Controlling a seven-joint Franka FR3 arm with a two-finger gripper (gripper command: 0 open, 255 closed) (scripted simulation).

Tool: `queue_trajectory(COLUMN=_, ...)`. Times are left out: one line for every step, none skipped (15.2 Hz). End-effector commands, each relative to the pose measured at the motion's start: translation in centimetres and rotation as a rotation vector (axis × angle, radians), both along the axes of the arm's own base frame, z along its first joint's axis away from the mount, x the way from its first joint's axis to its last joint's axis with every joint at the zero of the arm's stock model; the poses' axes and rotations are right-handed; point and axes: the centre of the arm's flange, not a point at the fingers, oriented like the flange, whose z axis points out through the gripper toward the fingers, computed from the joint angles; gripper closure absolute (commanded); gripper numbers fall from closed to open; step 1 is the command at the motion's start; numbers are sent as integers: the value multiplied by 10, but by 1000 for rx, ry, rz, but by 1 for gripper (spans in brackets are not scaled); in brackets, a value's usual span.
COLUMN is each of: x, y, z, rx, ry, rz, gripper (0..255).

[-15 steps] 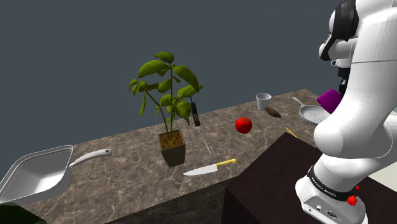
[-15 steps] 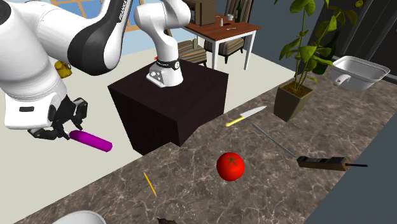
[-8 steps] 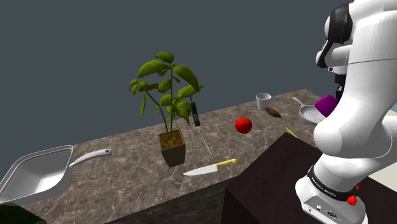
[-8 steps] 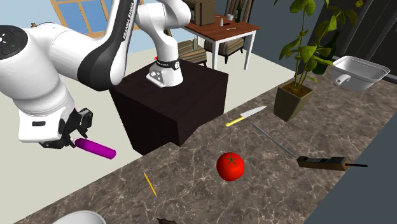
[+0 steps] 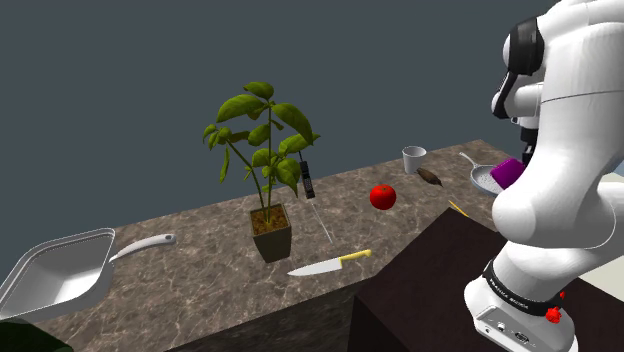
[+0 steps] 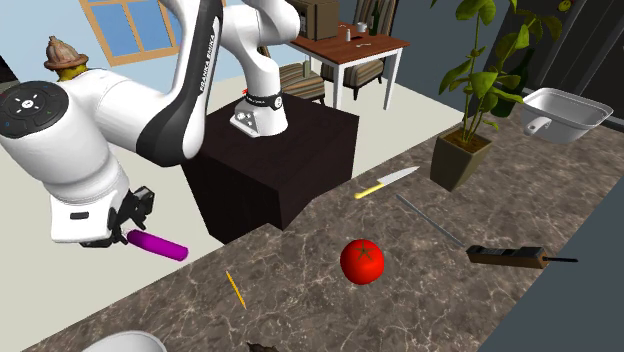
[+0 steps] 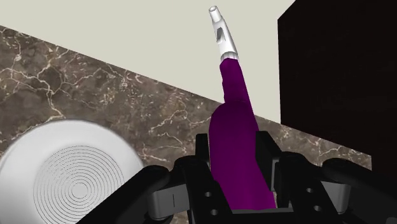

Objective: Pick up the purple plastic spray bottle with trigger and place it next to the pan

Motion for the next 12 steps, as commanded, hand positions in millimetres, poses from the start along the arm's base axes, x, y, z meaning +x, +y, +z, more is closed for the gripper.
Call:
queue_trajectory(x=1, y=0, z=-10, rx=0, ry=0, rz=0, gripper=255)
queue_trajectory(x=1, y=0, z=-16, rx=0, ry=0, rz=0, gripper=255)
queue_trajectory(x=1, y=0, z=-21, rx=0, ry=0, rz=0, gripper=255)
queue_trajectory(x=1, y=0, z=-26, rx=0, ry=0, rz=0, gripper=255)
queue_trajectory(x=1, y=0, z=-32, rx=0, ry=0, rz=0, gripper=255)
queue_trajectory(x=1, y=0, z=-37, rx=0, ry=0, rz=0, gripper=255)
queue_trajectory(x=1, y=0, z=-42, rx=0, ry=0, rz=0, gripper=255)
queue_trajectory(x=1, y=0, z=-47, rx=0, ry=0, rz=0, gripper=255)
queue_trajectory(x=1, y=0, z=-53, rx=0, ry=0, rz=0, gripper=255)
queue_trajectory(x=1, y=0, z=-58, rx=0, ry=0, rz=0, gripper=255)
queue_trajectory(x=1, y=0, z=-63, rx=0, ry=0, rz=0, gripper=255)
queue_trajectory(x=1, y=0, z=-69, rx=0, ry=0, rz=0, gripper=255)
